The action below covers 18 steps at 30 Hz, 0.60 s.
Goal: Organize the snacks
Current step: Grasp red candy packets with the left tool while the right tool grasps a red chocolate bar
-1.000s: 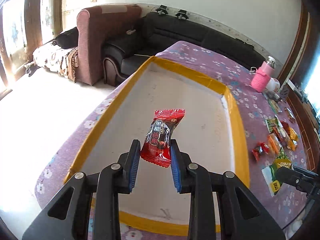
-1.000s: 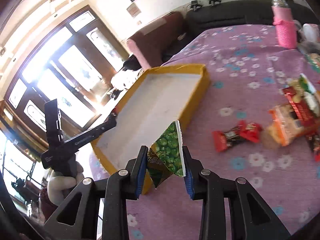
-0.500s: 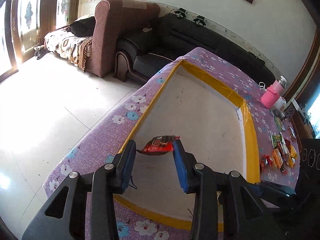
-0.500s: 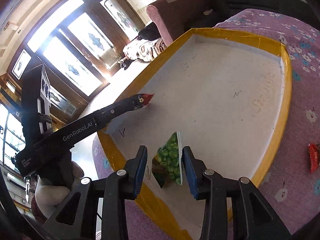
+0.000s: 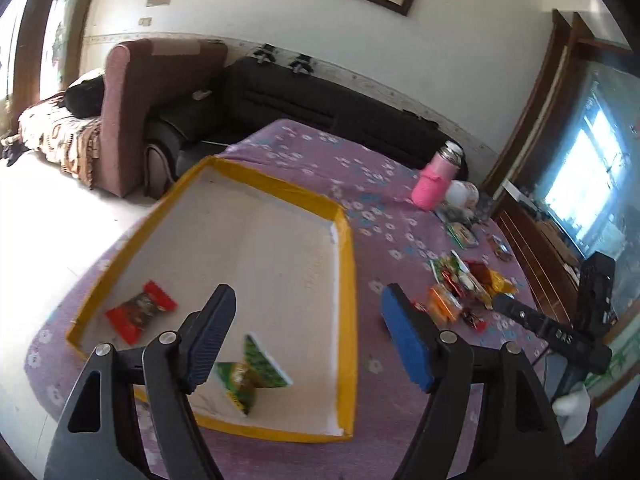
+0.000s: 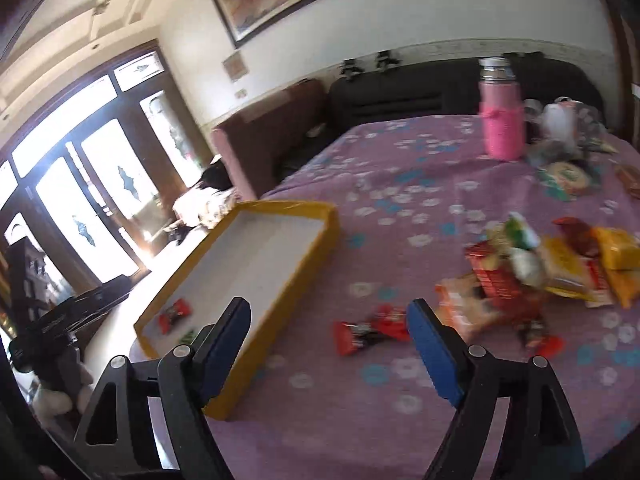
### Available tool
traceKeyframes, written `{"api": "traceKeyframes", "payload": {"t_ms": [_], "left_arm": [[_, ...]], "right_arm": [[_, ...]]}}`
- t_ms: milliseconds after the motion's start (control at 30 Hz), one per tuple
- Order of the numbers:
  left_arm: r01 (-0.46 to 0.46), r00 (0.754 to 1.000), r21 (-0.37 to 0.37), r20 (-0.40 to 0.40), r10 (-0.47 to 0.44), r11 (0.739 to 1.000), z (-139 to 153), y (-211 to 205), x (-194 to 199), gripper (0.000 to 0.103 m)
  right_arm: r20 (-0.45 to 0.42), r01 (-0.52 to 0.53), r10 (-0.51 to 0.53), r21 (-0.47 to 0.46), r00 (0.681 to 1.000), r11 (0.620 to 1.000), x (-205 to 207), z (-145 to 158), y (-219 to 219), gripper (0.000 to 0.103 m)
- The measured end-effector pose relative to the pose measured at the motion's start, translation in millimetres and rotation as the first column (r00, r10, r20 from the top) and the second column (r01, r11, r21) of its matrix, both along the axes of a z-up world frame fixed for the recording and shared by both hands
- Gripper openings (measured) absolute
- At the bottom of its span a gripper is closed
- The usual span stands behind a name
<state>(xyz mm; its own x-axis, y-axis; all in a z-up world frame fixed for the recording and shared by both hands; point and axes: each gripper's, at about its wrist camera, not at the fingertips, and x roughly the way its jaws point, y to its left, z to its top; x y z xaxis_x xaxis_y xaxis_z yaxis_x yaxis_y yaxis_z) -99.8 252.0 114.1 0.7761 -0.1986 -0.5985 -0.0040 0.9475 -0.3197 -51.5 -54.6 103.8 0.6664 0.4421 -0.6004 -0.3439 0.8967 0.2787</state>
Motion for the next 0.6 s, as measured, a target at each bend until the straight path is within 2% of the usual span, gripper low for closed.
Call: {"api": "traceKeyframes", "payload": {"t_ms": [100, 200, 300, 533, 600], "left_arm": [[0.128, 0.99, -0.02, -0.058, -0.129, 0.992, -16, -43, 13, 0.075], [0.215, 0.972, 0.0, -0.102, -0.213, 0.977, -26, -79, 27, 0.075], [0.241, 0.959, 0.016, -0.153, -0.236, 0.97, -35, -98, 45, 0.075], [0.265, 0.931, -0.051, -0.247, -0.269, 0.963, -52, -115, 96, 0.075], [0.292, 0.92, -0.013, -0.268, -0.285, 0.956, -57, -123, 110, 0.075]], "right_arm": [[-0.071, 0.087, -0.084, 0.031, 0.994, 0.996, 8, -22, -51, 0.082], [-0.122, 0.123, -0.116, 0.054, 0.986, 0.991, 14, -42, -72, 0.081], [-0.15, 0.137, -0.124, 0.083, 0.981, 0.987, 19, -50, -81, 0.08], [-0.153, 0.116, -0.097, 0.122, 0.984, 0.986, 25, -52, -85, 0.08], [-0.155, 0.121, -0.099, 0.135, 0.983, 0.983, 28, -53, -88, 0.08]]}}
